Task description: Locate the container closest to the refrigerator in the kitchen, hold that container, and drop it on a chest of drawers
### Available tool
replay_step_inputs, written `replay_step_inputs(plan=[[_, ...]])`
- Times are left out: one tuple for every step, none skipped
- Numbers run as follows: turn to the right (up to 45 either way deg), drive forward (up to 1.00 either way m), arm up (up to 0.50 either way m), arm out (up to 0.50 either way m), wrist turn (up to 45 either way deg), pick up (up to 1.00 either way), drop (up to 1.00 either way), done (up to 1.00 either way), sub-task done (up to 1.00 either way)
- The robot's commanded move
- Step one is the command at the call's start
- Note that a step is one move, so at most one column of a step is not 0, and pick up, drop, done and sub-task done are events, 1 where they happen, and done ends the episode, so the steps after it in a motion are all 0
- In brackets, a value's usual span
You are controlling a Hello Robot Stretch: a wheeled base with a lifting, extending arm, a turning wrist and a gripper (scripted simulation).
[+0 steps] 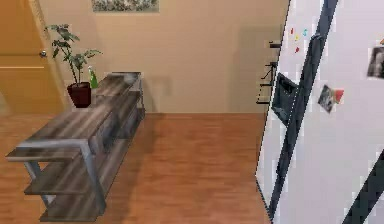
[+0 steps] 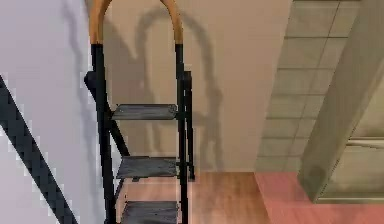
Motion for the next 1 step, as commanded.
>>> replay_step_inputs(plan=[[-45.0, 0.00, 0.00, 0.00, 0.0, 0.00, 0.00, 0.00, 0.00]])
